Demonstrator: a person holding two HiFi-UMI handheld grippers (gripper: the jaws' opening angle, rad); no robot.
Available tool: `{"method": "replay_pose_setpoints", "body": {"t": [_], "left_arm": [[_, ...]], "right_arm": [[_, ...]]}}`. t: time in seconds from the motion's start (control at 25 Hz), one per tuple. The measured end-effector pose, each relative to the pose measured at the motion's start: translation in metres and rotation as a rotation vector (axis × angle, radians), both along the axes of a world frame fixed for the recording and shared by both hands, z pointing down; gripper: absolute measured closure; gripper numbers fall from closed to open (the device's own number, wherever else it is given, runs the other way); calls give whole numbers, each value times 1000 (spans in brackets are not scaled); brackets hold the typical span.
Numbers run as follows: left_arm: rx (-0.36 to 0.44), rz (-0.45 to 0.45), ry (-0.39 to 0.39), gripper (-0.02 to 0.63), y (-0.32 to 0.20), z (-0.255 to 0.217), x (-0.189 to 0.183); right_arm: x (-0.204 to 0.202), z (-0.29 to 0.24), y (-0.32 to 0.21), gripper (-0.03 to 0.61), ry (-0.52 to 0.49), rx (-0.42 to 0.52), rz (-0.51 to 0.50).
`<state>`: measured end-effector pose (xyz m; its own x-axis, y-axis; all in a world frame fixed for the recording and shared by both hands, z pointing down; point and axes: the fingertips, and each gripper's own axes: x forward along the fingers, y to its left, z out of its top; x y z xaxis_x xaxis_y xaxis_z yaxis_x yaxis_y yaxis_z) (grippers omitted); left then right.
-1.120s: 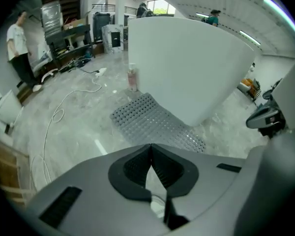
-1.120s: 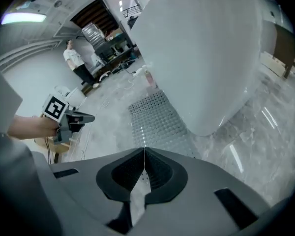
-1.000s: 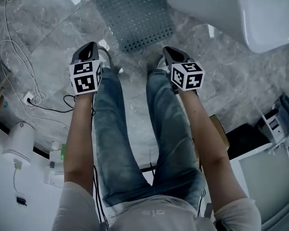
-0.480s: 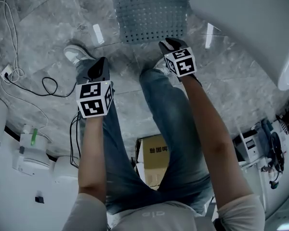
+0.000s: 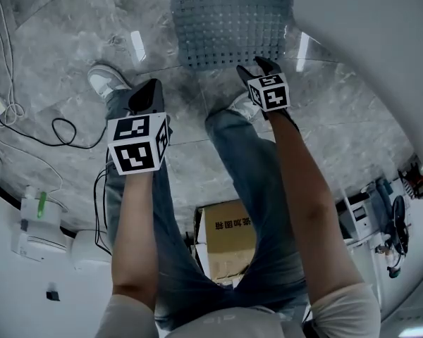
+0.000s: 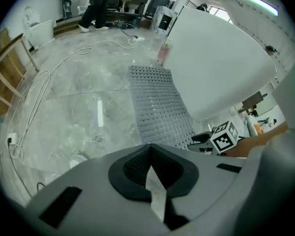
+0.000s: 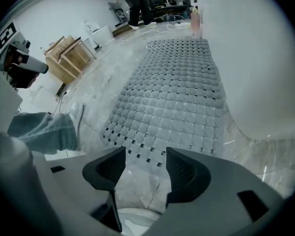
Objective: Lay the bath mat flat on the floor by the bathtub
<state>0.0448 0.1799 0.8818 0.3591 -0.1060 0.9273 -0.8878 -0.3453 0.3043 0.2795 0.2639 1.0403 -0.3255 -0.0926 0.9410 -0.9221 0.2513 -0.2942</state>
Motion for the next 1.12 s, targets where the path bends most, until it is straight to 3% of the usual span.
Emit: {"method": "replay_pose_setpoints", "body": {"t": [0.12, 0.4, 0.92, 0.96, 1.0, 1.04, 1.12], "left_arm": [[-20, -5, -6, 598, -9, 4, -6], [-20, 13, 7, 598, -38, 4, -8], [-64, -6, 42, 597, -46, 2, -15], [-64, -2, 44, 597, -46, 2, -13], [-64, 1, 46, 598, -46, 1, -11], [-64, 3, 47, 598, -46, 0, -9], [-62, 3, 51, 597, -47, -2, -6]], "right_arm": [[4, 23, 7, 311, 21, -12, 13], [9, 63, 26, 276, 100, -29, -73], [14, 79, 20, 275, 189, -65, -25], [18, 78, 19, 295, 200, -79, -17], [24, 78, 20, 463, 207, -97, -6], [27, 79, 23, 557, 203, -112, 6], [27, 78, 27, 557, 189, -115, 24]]}}
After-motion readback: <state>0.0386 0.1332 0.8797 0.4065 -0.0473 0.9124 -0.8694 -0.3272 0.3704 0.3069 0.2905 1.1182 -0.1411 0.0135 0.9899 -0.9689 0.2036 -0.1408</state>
